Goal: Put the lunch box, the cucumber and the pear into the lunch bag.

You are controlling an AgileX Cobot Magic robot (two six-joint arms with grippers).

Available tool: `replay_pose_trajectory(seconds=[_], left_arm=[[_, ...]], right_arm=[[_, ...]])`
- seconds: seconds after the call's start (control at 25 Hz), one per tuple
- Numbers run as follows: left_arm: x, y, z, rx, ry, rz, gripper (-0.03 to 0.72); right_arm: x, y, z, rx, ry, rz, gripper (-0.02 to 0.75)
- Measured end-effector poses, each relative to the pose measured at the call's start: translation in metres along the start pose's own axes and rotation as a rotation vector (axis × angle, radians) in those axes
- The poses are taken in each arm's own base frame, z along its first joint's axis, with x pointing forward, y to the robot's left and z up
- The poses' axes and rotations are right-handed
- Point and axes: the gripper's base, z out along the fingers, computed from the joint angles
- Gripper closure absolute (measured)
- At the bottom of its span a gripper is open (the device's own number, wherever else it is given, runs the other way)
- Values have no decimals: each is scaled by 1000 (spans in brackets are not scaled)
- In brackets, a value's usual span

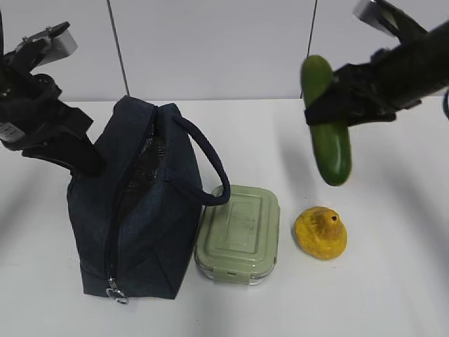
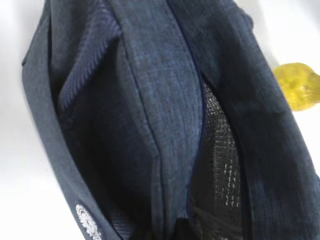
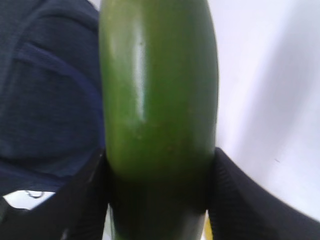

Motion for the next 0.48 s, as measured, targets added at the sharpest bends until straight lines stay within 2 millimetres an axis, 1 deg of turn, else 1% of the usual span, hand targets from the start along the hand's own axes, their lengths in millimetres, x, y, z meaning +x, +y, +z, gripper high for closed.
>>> replay_pose_trajectory(seconds=[0.08, 0.28, 0.36, 0.48], left_arm=[[-1, -2, 1, -2, -7, 7, 665], [-3, -7, 3, -2, -24, 23, 667], [-4, -8, 4, 3, -34, 20, 667], [-5, -9, 4, 5, -44, 18, 667]], right_arm=[[-12, 34, 7, -70, -22, -80, 347], [-31, 112, 24, -180, -142, -202, 347], [-33, 134, 32, -207, -187, -208, 347], [-31, 150, 56, -240, -199, -168, 348]])
